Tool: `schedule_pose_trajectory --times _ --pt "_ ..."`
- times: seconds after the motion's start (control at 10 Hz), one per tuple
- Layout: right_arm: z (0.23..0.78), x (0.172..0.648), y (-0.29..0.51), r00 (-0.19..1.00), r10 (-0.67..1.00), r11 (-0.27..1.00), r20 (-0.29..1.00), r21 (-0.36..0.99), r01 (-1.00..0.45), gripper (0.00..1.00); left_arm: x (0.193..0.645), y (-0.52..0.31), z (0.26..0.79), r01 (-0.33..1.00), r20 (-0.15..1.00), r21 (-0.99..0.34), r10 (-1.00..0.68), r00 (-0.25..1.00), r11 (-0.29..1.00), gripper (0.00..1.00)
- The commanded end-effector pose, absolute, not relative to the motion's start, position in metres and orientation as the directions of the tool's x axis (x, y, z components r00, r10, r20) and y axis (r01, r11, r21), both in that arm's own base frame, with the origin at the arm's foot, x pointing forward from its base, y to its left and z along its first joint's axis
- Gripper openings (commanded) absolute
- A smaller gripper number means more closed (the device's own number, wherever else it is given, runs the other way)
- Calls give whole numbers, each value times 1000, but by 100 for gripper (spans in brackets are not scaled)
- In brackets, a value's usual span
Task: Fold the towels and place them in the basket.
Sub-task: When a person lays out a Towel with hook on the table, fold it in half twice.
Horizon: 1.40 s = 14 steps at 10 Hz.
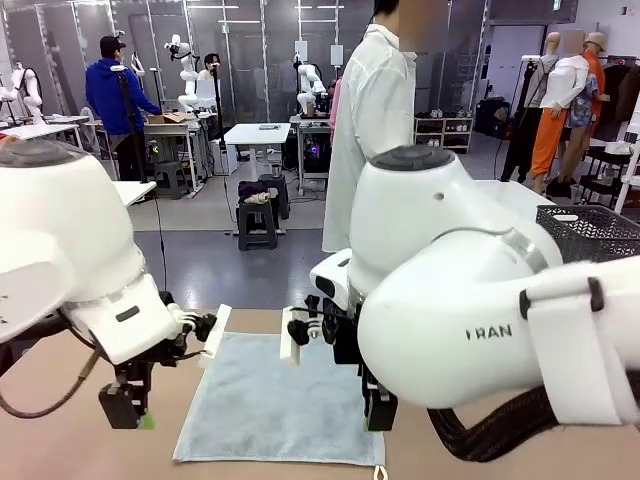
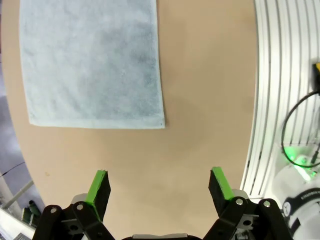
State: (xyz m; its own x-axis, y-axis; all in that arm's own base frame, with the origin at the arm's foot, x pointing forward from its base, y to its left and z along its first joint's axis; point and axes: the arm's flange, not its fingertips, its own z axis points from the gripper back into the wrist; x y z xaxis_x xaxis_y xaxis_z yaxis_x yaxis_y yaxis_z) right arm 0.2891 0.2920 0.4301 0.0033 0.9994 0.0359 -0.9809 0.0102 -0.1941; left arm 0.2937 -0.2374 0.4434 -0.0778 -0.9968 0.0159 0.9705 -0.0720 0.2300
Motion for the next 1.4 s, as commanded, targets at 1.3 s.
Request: schedule_pose_trajectory --times 1.3 --pt "329 326 287 67 998 68 12 -69 -995 87 337 -245 343 995 34 97 -999 -40 -37 100"
